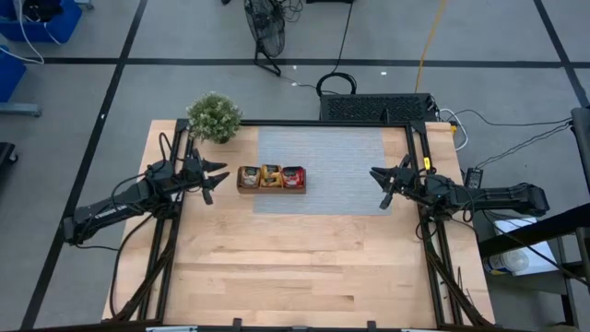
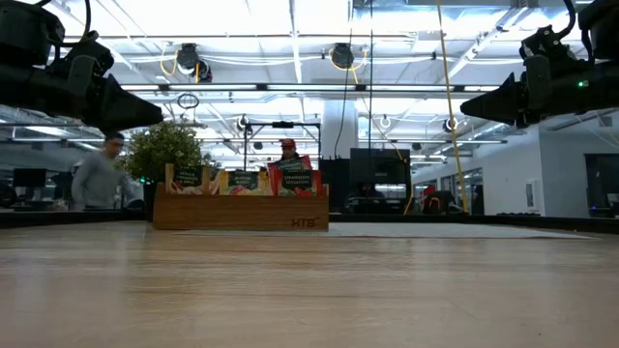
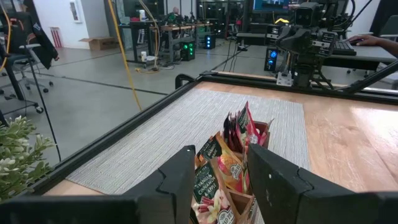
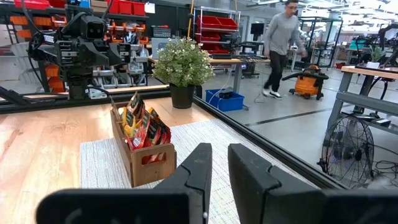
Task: Pick & Place Tea
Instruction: Return to Home Position
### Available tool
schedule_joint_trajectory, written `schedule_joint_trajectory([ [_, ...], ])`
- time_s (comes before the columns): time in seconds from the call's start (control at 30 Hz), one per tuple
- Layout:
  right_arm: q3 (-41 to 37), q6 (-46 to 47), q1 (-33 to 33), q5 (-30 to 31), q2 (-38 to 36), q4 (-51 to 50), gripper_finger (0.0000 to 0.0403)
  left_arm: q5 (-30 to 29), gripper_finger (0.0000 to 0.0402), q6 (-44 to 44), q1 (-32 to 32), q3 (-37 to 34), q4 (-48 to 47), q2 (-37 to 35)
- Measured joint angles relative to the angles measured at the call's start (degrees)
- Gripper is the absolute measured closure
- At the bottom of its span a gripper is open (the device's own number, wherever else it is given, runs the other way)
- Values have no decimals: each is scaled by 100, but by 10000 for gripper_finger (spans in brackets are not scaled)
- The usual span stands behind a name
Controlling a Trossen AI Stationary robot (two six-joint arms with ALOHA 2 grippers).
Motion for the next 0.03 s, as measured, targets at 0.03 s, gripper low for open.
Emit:
schedule_joint_trajectory([
  [0.03, 0, 1, 0, 0, -1, 1, 358, 0, 254, 0, 1, 0, 0, 2],
])
